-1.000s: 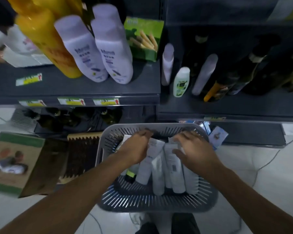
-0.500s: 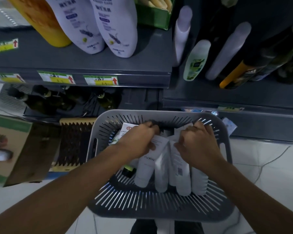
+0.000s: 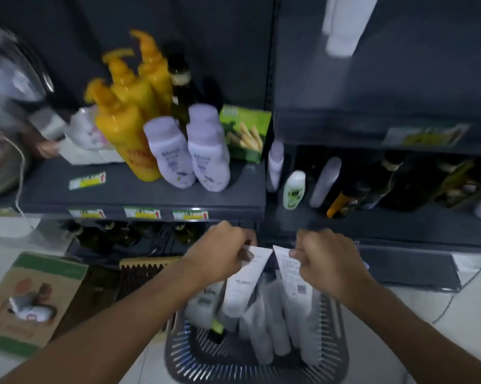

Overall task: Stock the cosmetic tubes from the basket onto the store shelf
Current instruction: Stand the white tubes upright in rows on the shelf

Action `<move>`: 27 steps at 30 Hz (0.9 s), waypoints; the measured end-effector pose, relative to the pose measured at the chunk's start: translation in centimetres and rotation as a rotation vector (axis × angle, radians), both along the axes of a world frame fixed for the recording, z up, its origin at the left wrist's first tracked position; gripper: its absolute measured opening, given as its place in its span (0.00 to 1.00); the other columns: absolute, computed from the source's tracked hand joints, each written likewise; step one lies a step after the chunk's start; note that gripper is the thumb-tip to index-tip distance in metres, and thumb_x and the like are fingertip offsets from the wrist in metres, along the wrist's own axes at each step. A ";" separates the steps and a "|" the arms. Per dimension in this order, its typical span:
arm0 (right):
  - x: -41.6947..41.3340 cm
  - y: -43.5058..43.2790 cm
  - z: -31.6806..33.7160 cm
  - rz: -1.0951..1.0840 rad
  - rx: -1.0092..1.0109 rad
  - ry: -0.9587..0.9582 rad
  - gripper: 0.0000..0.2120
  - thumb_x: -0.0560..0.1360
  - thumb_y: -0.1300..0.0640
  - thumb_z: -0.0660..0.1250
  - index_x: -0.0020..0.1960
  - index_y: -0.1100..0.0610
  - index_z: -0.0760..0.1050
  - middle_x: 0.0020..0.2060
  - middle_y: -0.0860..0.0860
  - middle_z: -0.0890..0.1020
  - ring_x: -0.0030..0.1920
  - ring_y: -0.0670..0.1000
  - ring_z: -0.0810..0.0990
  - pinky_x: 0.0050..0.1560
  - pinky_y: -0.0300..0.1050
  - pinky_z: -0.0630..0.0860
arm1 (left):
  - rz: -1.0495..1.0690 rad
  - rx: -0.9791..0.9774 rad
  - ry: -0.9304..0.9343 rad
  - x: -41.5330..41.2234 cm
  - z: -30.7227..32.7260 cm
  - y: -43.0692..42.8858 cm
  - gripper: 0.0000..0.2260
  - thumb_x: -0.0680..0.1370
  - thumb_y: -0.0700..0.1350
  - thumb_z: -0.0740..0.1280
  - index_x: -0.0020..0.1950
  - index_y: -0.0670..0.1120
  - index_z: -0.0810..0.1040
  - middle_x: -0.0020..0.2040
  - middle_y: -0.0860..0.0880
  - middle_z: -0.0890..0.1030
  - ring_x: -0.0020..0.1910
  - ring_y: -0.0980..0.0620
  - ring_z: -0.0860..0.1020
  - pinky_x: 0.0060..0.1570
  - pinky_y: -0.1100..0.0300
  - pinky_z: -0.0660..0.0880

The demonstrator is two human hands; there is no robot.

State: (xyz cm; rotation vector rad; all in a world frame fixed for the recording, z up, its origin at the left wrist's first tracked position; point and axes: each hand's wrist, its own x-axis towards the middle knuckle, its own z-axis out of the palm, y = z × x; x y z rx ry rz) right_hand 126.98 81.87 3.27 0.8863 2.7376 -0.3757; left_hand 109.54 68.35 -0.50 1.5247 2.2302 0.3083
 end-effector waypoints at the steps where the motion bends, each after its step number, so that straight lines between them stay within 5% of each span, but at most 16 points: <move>1: 0.0 0.4 2.0 -0.001 0.014 0.016 0.09 0.82 0.48 0.63 0.48 0.53 0.72 0.43 0.51 0.81 0.47 0.58 0.81 0.43 0.50 0.74 | -0.010 0.048 0.012 -0.1 2.2 0.5 0.06 0.73 0.45 0.72 0.48 0.54 0.81 0.43 0.52 0.85 0.47 0.47 0.82 0.45 0.53 0.79; 8: 0.8 4.1 15.2 0.005 0.112 0.165 0.11 0.81 0.48 0.66 0.46 0.54 0.71 0.41 0.50 0.80 0.44 0.55 0.80 0.47 0.52 0.79 | -0.055 0.251 0.130 0.2 16.5 3.5 0.03 0.77 0.42 0.71 0.45 0.48 0.78 0.38 0.52 0.82 0.40 0.50 0.79 0.31 0.56 0.61; 13: 2.2 7.4 23.7 -0.062 0.033 0.354 0.10 0.79 0.48 0.68 0.43 0.52 0.75 0.38 0.46 0.81 0.43 0.49 0.79 0.44 0.47 0.75 | -0.009 0.328 0.117 0.9 25.5 5.6 0.04 0.76 0.49 0.74 0.48 0.50 0.82 0.41 0.54 0.85 0.42 0.56 0.80 0.41 0.57 0.75; 18: 2.3 10.8 31.1 -0.034 0.031 0.462 0.09 0.79 0.50 0.69 0.40 0.51 0.78 0.36 0.42 0.81 0.42 0.44 0.80 0.46 0.48 0.79 | 0.054 0.445 0.036 0.8 32.0 7.8 0.06 0.74 0.52 0.77 0.44 0.53 0.83 0.36 0.57 0.83 0.37 0.61 0.79 0.33 0.71 0.67; 27: -2.2 17.4 36.5 -0.080 0.004 0.631 0.10 0.76 0.52 0.74 0.38 0.52 0.79 0.34 0.43 0.82 0.39 0.44 0.81 0.39 0.42 0.77 | 0.112 0.578 -0.015 -0.1 37.2 13.5 0.05 0.71 0.49 0.80 0.44 0.53 0.87 0.42 0.59 0.84 0.44 0.62 0.80 0.43 0.65 0.78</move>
